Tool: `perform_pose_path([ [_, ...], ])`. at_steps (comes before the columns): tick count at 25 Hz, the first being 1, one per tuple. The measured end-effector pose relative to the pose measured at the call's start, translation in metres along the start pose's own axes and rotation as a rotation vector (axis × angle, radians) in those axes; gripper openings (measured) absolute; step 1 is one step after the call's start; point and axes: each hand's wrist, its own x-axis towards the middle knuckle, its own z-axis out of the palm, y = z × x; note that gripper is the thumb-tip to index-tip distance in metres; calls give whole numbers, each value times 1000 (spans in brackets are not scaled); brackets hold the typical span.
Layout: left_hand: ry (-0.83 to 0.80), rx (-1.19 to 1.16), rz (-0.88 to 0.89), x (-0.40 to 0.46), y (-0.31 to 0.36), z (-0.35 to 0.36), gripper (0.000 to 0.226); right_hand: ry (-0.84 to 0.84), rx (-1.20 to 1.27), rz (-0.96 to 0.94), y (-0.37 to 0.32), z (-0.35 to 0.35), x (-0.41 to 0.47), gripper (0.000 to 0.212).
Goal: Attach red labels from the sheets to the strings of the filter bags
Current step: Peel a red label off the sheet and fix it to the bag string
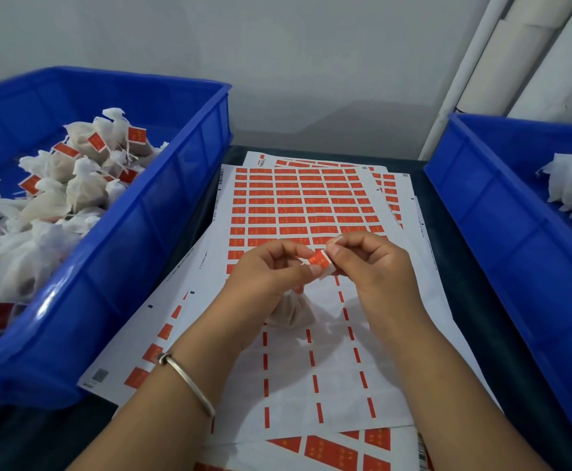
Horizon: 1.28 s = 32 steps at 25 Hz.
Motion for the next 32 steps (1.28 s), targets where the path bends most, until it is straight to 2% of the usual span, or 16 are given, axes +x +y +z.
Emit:
perform_pose_path([
  [12,86,93,10,5,-5,3,11,-49,9,24,2,3,2,10],
  [15,97,137,38,5,-8,3,10,-68,-33,-5,3,5,0,20],
  [27,25,172,35,4,-3,0,12,7,-100,32,6,0,4,22],
  [32,-11,368,98,6,-6,-1,9,-18,-201,-5,7,-1,3,20],
])
